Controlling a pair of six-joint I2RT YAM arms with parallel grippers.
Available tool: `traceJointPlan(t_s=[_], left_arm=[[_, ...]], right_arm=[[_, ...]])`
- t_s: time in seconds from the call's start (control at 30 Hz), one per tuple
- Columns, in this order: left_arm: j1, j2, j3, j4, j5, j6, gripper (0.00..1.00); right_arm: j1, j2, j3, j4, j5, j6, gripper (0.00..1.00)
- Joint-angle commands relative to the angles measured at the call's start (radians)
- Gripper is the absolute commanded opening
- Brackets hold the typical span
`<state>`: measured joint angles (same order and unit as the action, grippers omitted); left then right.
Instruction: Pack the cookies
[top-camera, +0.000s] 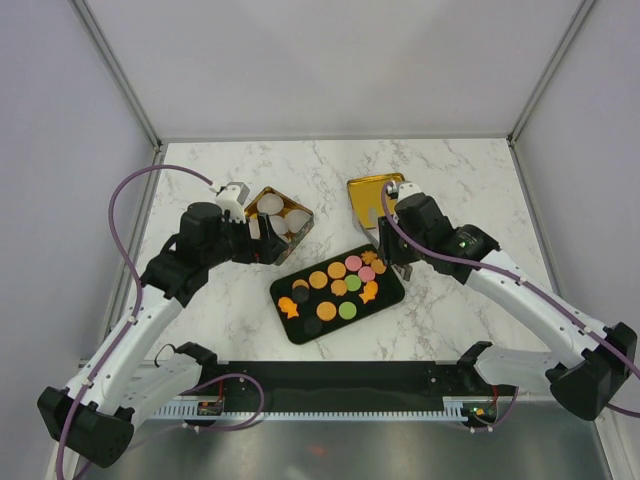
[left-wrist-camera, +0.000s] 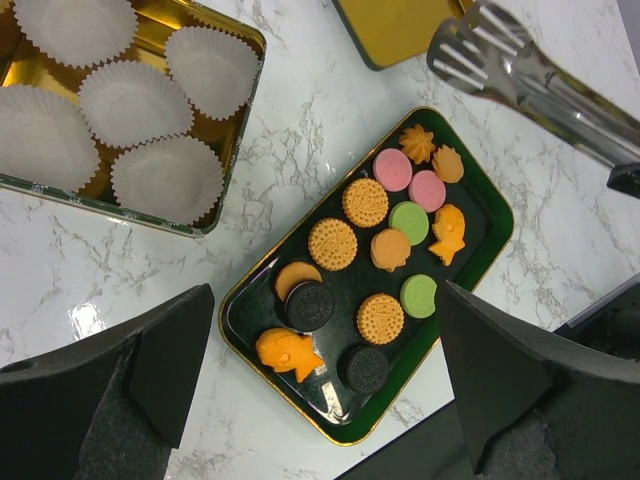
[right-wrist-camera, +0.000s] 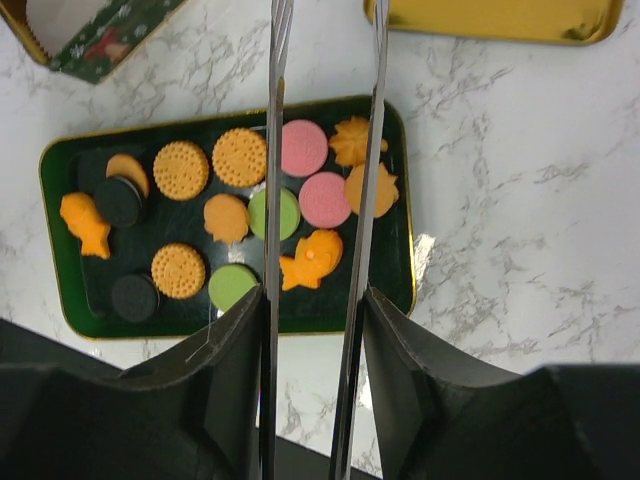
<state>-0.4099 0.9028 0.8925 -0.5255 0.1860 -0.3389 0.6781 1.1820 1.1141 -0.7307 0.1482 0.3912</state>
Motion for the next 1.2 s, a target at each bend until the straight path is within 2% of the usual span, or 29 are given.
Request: traceJointPlan(t_s=[0.0,0.3,0.77,1.17], left_arm=[[0.000,-0.019,-0.006,0.012,-0.005,0.011,1.00],[0.000,-0.013,-0.009,0.009,-0.008,0.009,1.00],[0.000,-0.008,-0.012,0.007,-0.008,0.009,1.00],[0.000,-0.001,-0.013,0.007,0.000,0.009,1.00]], right_arm=[[0.038,-0.038,-0.039,-0.059,-0.061,-0.009,0.49],[0.159,-0.035,-0.036,-0.119,-0.068,-0.018,0.50],[0.319,0.024,0.018,-0.187,0.027,-0.009,0.52],[0.399,0.103,0.055,-0.207,0.083,-0.011,0.52]])
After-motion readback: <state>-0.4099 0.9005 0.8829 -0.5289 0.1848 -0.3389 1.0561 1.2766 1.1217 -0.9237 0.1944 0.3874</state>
